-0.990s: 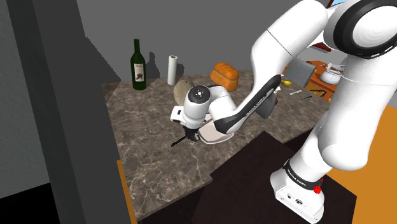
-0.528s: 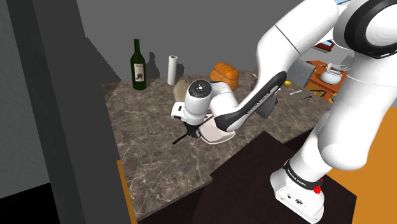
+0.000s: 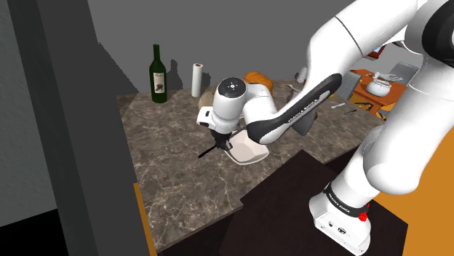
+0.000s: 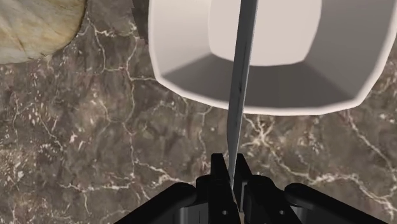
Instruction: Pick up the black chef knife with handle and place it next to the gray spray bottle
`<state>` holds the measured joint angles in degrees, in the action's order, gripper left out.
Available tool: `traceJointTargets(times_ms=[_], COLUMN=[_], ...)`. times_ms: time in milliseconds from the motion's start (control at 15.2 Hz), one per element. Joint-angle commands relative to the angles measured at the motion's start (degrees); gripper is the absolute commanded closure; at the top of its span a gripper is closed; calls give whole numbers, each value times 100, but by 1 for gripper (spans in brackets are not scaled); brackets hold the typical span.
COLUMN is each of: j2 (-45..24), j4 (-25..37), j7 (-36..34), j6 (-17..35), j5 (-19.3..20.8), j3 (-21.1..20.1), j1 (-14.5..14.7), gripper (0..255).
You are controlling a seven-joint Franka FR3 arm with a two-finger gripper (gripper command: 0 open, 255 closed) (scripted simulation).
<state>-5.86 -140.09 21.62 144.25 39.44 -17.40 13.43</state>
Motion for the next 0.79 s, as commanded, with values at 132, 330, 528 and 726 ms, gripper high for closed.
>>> traceJointTargets(times_ms=[132, 330, 528, 726], j2=[288, 500, 701, 891], j4=[2, 15, 44, 87], j7=[333, 568, 788, 993], j6=[-198, -358, -529, -708], j5=[-362, -614, -845, -1055], j3=[-61, -90, -106, -111], j1=[-12, -7, 6, 26], gripper=[255, 255, 255, 255])
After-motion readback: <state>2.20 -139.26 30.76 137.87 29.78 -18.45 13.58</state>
